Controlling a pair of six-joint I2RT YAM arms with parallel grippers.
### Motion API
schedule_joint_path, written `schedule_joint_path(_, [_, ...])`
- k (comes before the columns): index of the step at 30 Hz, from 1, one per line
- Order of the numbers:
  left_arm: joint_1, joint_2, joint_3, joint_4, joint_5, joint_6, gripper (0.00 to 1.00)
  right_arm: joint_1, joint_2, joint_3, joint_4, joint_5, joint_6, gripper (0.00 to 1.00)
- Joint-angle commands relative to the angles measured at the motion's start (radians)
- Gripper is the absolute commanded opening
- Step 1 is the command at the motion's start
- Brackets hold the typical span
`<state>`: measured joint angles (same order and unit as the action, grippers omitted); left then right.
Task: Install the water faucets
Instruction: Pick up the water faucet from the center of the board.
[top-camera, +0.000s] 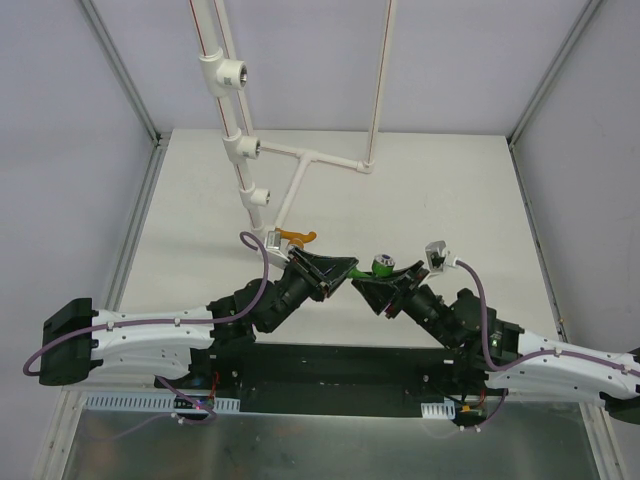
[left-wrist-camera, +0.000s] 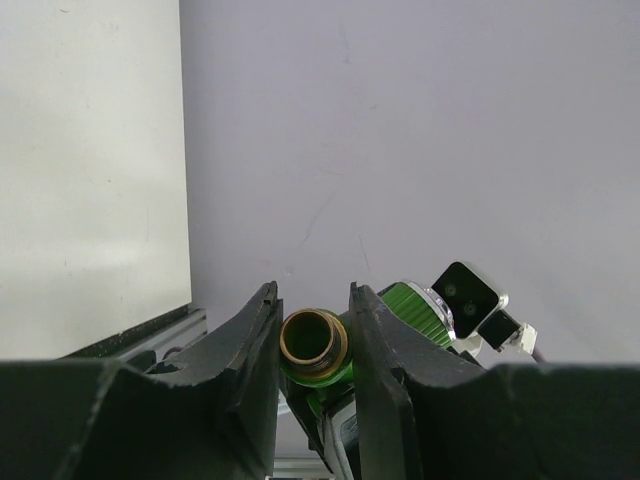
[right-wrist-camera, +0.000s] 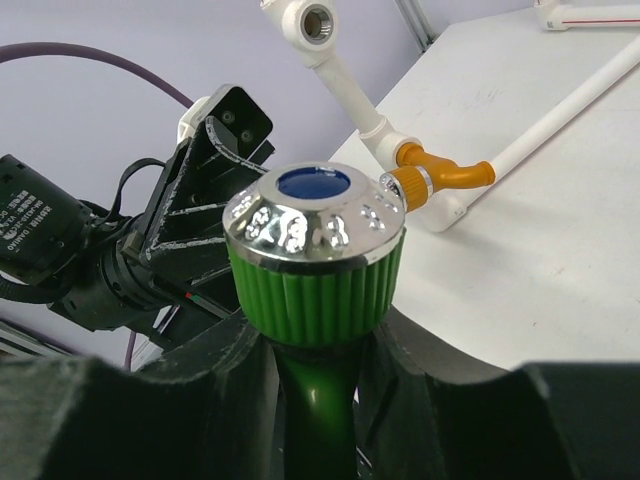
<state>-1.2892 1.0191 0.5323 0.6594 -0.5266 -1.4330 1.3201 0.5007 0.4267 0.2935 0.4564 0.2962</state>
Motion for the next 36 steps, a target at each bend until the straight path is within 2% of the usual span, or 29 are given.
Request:
schedule_joint_path(1, [-0.009,-0.002,0.041,0.051,0.046,-0.014,0.00,0.004,-0.019,0.017,0.076,-0.004,-0.029,0.41])
schedule_joint_path(5, [-0.007,0.001,0.040,0.051,0.045,-0.020,0.00,0.004,-0.021,0.018,0.073,-0.004,-0.038,0.45])
schedule_joint_path(9, [-0.007,0.001,0.037,0.052,0.045,-0.021,0.00,0.004,-0.021,0.021,0.065,-0.002,-0.043,0.43])
schedule_joint_path(11, [-0.007,0.003,0.035,0.052,0.043,-0.023,0.00,0.004,-0.019,0.024,0.056,-0.004,-0.049,0.34])
schedule_joint_path(13, [-0.007,-0.001,0.035,0.049,0.043,-0.021,0.00,0.004,-0.014,0.030,0.044,-0.004,-0.052,0.16])
schedule_joint_path(14, [-0.007,-0.004,0.035,0.046,0.043,-0.023,0.00,0.004,-0.010,0.035,0.032,-0.004,-0.058,0.04])
schedule_joint_path(15, [-0.007,-0.005,0.037,0.039,0.043,-0.024,0.00,0.004,-0.007,0.041,0.015,0.002,-0.061,0.00])
schedule_joint_path(20, [-0.007,-0.024,0.057,-0.041,0.037,-0.029,0.00,0.004,0.001,0.072,-0.073,0.013,-0.080,0.00])
schedule_joint_path(21, [-0.007,-0.028,0.061,-0.059,0.037,-0.029,0.00,0.002,0.001,0.079,-0.086,0.021,-0.086,0.03])
schedule_joint_path(22, [-0.007,-0.033,0.067,-0.079,0.037,-0.029,0.00,0.004,-0.001,0.080,-0.105,0.033,-0.088,0.30])
schedule_joint_path(24, [-0.007,-0.040,0.077,-0.102,0.037,-0.027,0.00,0.002,-0.005,0.084,-0.122,0.041,-0.100,0.43])
schedule_joint_path(29, [-0.007,-0.042,0.074,-0.099,0.033,-0.032,0.00,0.004,-0.030,0.076,-0.119,0.038,-0.112,0.52])
schedule_joint_path(33, [-0.007,-0.039,0.071,-0.093,0.034,-0.038,0.00,0.004,-0.040,0.069,-0.097,0.033,-0.120,0.52])
schedule_joint_path(36, [-0.009,-0.036,0.069,-0.092,0.034,-0.046,0.00,0.002,-0.041,0.063,-0.070,0.024,-0.124,0.48])
